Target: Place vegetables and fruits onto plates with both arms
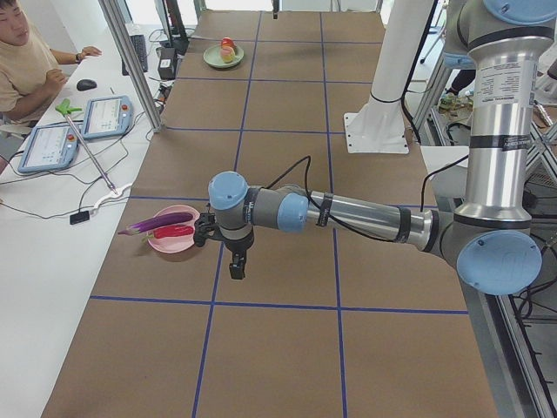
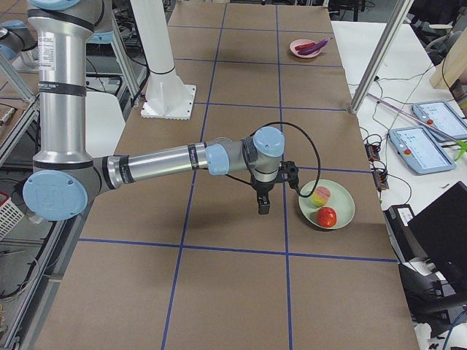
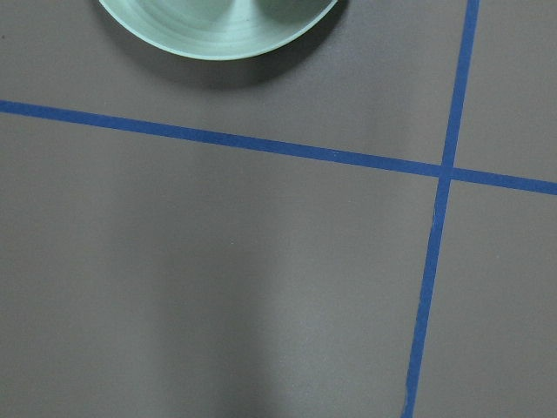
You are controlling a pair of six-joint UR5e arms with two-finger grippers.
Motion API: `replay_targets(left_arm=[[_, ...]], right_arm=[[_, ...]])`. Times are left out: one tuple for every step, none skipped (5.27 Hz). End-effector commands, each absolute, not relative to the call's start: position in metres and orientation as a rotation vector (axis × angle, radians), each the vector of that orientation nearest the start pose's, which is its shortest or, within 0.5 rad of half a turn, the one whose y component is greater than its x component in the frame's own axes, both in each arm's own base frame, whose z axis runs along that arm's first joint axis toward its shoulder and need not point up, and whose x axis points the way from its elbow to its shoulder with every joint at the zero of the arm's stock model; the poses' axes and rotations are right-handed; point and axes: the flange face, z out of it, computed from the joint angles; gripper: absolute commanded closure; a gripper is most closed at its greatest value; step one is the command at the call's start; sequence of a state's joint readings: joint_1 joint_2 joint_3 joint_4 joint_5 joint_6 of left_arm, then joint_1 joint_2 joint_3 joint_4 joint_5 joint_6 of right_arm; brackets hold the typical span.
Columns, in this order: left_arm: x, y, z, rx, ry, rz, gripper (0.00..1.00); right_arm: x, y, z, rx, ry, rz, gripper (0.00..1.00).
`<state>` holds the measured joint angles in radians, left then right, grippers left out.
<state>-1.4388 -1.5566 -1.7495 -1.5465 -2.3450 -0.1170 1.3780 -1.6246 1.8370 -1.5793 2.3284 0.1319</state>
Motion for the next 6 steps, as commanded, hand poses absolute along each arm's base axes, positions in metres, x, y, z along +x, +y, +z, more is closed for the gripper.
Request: replay_targets(left_arm=[[0.002, -0.493, 0.582, 0.029, 0.782, 0.062, 0.0], [-0.007, -0.488, 0.581, 0.038, 0.775, 0.049, 0.0], [-0.01, -0.487, 0.582, 0.037, 0.78, 0.041, 0.0], [-0.009, -0.486, 0.558, 0.082, 0.789, 0.06, 0.0], [-0.011, -0.476, 0.542, 0.109, 0.785, 0.07, 0.0], [-0.011, -0.475, 0.549, 0.1, 0.779, 0.068, 0.0]], right_arm=[[-0.026, -0.473, 0.563, 0.054, -0.772, -0.122, 0.0], [-0.027, -0.474, 0.574, 0.037, -0.774, -0.118, 0.0], [-0.029, -0.475, 0.569, 0.04, -0.8, -0.119, 0.0], [-0.029, -0.479, 0.572, 0.035, -0.793, -0.115, 0.0], [-0.029, -0.48, 0.568, 0.043, -0.794, -0.117, 0.0], [-0.029, -0.479, 0.57, 0.037, -0.798, -0.114, 0.0]])
